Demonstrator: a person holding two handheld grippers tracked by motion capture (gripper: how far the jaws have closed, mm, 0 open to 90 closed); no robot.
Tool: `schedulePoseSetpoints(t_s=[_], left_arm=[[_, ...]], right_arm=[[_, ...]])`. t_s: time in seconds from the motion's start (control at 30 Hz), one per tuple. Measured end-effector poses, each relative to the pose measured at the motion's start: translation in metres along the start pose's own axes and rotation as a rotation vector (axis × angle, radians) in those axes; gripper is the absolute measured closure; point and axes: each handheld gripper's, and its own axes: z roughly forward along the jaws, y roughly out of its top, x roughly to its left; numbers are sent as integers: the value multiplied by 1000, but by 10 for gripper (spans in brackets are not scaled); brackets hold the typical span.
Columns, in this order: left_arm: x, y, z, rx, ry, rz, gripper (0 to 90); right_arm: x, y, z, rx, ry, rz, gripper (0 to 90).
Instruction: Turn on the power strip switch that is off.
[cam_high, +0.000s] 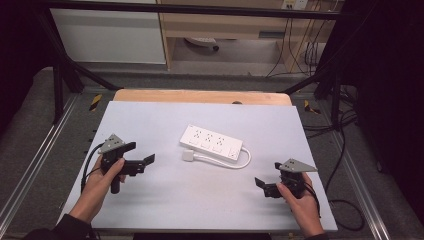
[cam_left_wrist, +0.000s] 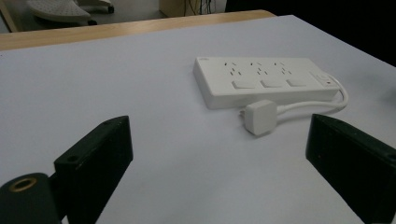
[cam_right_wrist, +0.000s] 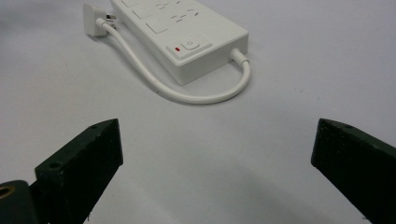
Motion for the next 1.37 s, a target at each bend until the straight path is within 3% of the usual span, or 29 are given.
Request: schedulePoseSetpoints(t_s=[0.43,1.03,1.2,1.3,1.37], left_arm=[[5,-15,-28,-19,11,-7,73],[6,-54,-44,-16,21,-37,78],[2,-67,-40,32,9,-31,84],[-4,-72,-34,94,16,14,87],[-6,-72,-33,94,8,23,87]], right_arm=[[0,0,0,1,-2,-3,25],[-1,0,0,2,-7,-2,25],[-2,-1,0,8,-13,1,25],[-3,-2,0,17,-30,4,25],[-6,-4,0,35,-55,14,26]])
